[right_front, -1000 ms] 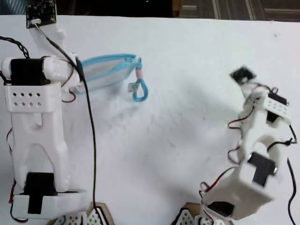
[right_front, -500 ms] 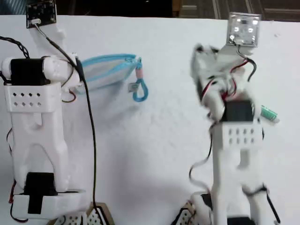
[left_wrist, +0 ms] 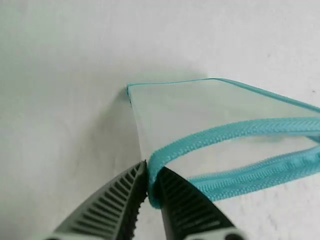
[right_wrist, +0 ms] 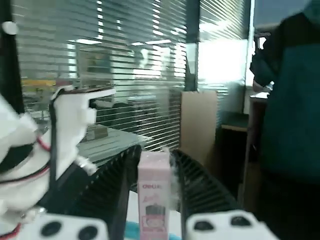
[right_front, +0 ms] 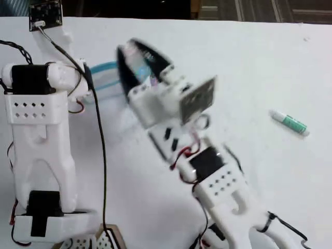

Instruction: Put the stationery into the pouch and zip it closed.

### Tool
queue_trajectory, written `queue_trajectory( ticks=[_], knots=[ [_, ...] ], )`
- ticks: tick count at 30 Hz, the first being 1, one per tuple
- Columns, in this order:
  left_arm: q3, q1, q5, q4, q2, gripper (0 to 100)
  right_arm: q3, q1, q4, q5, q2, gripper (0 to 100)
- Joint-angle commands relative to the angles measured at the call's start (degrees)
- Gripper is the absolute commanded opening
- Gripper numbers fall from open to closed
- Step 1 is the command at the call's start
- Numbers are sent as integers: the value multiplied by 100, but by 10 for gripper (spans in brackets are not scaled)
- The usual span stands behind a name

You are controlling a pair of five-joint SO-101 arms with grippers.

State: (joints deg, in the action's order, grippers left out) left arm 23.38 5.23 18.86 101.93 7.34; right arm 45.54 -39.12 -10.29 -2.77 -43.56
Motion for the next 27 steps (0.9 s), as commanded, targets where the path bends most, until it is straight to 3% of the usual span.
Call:
queue_trajectory(
  ticks=[1,13,27],
  knots=[
    [88,31,-62,-9,48,21,273,-207,-479,-167,-127,17],
    [88,31,-62,-9,48,21,220,13,-1429,-193,1033,17],
    [97,31,-62,-9,48,21,-387,75,-1209,-387,2589,20]
  ],
)
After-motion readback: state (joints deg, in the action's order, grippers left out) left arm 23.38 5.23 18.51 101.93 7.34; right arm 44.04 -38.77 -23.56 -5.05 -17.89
